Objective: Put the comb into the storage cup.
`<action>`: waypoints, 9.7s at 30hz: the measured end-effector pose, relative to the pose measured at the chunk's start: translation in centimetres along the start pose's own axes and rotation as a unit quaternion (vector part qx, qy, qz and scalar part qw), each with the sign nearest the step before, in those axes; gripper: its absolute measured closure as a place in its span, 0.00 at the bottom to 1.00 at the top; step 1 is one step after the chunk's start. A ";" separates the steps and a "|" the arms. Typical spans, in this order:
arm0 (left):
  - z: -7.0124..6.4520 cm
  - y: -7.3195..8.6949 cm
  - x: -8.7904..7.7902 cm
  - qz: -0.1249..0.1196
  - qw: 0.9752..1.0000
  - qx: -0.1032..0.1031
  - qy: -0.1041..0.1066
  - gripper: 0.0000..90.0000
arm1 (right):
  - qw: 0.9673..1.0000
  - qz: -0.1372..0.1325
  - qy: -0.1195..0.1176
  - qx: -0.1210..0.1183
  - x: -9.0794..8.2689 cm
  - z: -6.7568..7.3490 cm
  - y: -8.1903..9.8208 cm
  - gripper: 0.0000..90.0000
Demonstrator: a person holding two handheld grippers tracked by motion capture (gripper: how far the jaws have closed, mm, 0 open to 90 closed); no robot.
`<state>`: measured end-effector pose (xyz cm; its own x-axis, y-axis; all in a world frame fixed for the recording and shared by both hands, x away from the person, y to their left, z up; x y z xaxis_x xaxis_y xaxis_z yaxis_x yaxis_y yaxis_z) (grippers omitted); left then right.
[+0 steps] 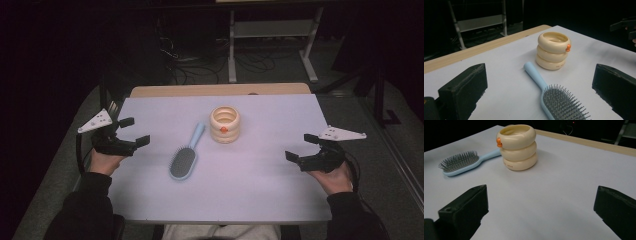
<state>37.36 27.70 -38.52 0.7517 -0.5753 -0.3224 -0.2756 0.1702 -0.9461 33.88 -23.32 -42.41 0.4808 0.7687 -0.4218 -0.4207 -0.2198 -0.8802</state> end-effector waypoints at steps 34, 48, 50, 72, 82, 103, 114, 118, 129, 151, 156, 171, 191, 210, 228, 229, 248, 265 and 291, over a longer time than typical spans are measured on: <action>-2.5 -1.7 6.3 0.071 0.995 0.035 0.059 0.00 | 1.000 0.011 -0.005 -0.004 0.4 0.1 0.2 0.00; -3.5 -0.7 8.9 0.104 0.990 0.042 0.084 0.00 | 1.000 0.015 -0.007 -0.004 0.5 0.1 0.3 0.00; -3.5 -0.7 9.4 0.108 0.990 0.042 0.085 0.00 | 1.000 0.015 -0.005 -0.002 0.5 0.1 0.3 0.00; -4.5 0.8 13.3 0.156 0.982 0.063 0.089 0.07 | 1.000 0.010 -0.002 0.005 0.3 -0.5 0.3 0.00; -4.1 1.3 14.3 0.170 0.980 0.057 0.086 0.14 | 1.000 0.011 -0.005 0.004 0.4 -0.4 0.3 0.00; -5.2 1.9 16.0 0.201 0.971 0.078 0.099 0.40 | 1.000 0.014 -0.006 0.003 0.4 -0.5 0.3 0.00; -6.0 2.0 16.9 0.213 0.967 0.101 0.094 0.57 | 1.000 0.014 -0.006 0.004 0.5 -0.5 0.3 0.00; -6.0 2.5 17.4 0.224 0.965 0.103 0.092 0.64 | 1.000 0.015 -0.005 0.005 0.5 -0.6 0.4 0.00; -6.0 3.7 18.9 0.248 0.959 0.110 0.087 0.83 | 1.000 0.017 -0.008 0.005 0.6 -0.6 0.4 0.00; -6.2 4.5 20.6 0.272 0.953 0.113 0.077 1.00 | 1.000 0.018 -0.012 0.008 0.6 -0.7 0.4 0.00; -6.4 4.9 21.2 0.289 0.947 0.123 0.066 1.00 | 1.000 0.017 -0.014 0.010 0.6 -0.7 0.4 0.00; -3.4 5.3 21.0 0.308 0.946 0.104 0.020 1.00 | 1.000 0.019 -0.016 0.010 0.7 -0.8 0.5 0.00; -0.4 5.8 18.6 0.322 0.941 0.100 -0.013 1.00 | 1.000 0.023 -0.016 0.010 0.9 -0.8 0.5 0.00; 2.1 7.2 15.2 0.305 0.950 0.065 -0.023 1.00 | 1.000 0.025 -0.015 0.010 0.9 -0.7 0.6 0.00; 4.2 8.6 11.3 0.285 0.957 0.034 -0.041 1.00 | 1.000 0.027 -0.013 0.009 0.9 -0.6 0.6 0.00; 4.1 8.7 11.2 0.283 0.958 0.033 -0.041 1.00 | 1.000 0.027 -0.013 0.009 0.9 -0.6 0.6 0.00; 3.4 8.9 9.4 0.280 0.959 0.040 -0.026 1.00 | 1.000 0.023 -0.013 0.009 0.8 -0.6 0.5 0.00; 3.1 9.0 8.4 0.268 0.963 0.027 -0.018 1.00 | 1.000 0.023 -0.013 0.010 0.7 -0.6 0.5 0.00; 3.0 10.2 6.8 0.312 0.949 0.038 -0.007 1.00 | 1.000 0.021 -0.013 0.010 0.7 -0.5 0.5 0.00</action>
<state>41.45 27.95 -50.45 0.4648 -0.3329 -0.8204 -0.6265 0.5311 -0.5705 34.41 -23.24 -43.24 0.4428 0.7740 -0.4526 -0.4560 -0.2403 -0.8569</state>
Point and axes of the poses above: each handheld gripper's, and its own axes: x roughly forward along the jaws, y roughly out of its underside, z roughly to its left, the point moved 6 cm from there along x, roughly forward along the jaws, and after that the axes turned 13 degrees about -y, right-handed, at the moved point
